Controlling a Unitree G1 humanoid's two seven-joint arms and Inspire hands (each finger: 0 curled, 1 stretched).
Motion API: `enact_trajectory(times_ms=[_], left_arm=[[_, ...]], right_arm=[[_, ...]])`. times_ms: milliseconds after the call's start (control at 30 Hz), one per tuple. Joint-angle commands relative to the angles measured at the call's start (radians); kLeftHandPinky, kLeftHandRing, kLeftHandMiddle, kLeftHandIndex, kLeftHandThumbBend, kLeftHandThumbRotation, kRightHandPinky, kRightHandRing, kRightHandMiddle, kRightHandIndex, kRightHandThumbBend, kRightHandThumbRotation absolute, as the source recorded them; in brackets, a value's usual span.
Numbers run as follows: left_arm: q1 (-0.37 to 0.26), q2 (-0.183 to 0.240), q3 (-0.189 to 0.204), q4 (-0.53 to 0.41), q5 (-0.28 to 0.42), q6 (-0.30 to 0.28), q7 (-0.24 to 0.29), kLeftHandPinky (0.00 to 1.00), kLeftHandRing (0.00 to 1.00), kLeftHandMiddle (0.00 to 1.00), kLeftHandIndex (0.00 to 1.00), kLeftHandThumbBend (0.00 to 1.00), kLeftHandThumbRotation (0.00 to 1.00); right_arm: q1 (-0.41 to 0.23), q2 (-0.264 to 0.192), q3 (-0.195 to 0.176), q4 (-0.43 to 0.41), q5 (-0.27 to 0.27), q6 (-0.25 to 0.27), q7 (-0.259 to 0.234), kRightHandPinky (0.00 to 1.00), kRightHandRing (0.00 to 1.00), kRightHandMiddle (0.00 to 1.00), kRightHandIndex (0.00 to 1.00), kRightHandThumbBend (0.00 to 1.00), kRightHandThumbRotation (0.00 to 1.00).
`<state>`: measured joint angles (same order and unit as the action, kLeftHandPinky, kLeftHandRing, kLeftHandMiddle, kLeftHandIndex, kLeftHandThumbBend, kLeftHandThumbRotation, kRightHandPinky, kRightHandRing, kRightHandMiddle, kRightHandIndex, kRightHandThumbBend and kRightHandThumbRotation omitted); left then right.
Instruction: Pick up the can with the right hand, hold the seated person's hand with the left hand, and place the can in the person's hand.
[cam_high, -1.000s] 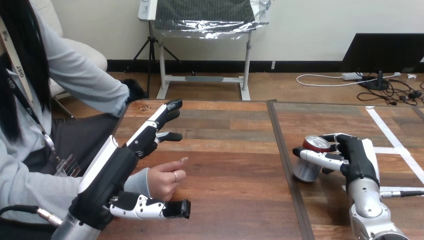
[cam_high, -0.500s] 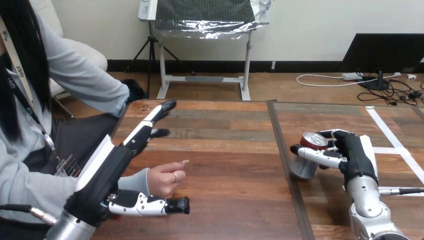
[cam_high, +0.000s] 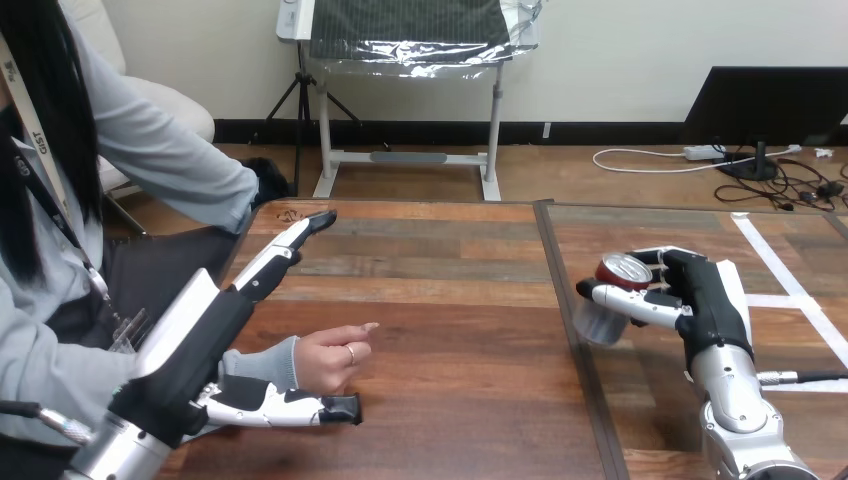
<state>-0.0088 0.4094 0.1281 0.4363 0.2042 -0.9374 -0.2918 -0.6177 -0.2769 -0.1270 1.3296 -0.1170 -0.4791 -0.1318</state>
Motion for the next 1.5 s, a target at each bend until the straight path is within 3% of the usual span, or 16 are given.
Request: enact_trajectory(times_ms=[0, 267, 767, 967, 1467], left_arm=[[-0.056, 0.043, 0.008, -0.060, 0.031, 0.011, 0.035, 0.90, 0.96, 0.95, 0.94, 1.00, 0.19], [-0.080, 0.074, -0.003, -0.044, 0.068, 0.013, 0.064, 0.89, 0.96, 0.95, 0.93, 1.00, 0.16], [-0.123, 0.121, -0.023, -0.028, 0.115, 0.052, 0.071, 0.87, 0.95, 0.94, 0.92, 1.00, 0.16], [-0.154, 0.139, -0.036, 0.006, 0.142, 0.037, 0.082, 0.85, 0.93, 0.93, 0.91, 1.00, 0.17], [-0.229, 0.175, -0.081, 0.066, 0.211, 0.062, 0.104, 0.81, 0.88, 0.88, 0.87, 1.00, 0.17]], right_arm=[[-0.108, -0.002, -0.006, -0.077, 0.015, -0.065, 0.006, 0.37, 0.42, 0.50, 0.53, 0.75, 0.00], [-0.109, 0.003, -0.003, -0.097, 0.018, -0.086, 0.011, 0.35, 0.41, 0.49, 0.52, 0.75, 0.00], [-0.101, 0.006, 0.003, -0.133, 0.016, -0.118, 0.026, 0.36, 0.41, 0.48, 0.51, 0.75, 0.00], [-0.095, 0.007, 0.008, -0.147, 0.012, -0.131, 0.028, 0.35, 0.41, 0.47, 0.51, 0.75, 0.00], [-0.081, 0.013, 0.001, -0.168, 0.029, -0.172, 0.074, 0.35, 0.41, 0.48, 0.51, 0.74, 0.00]])
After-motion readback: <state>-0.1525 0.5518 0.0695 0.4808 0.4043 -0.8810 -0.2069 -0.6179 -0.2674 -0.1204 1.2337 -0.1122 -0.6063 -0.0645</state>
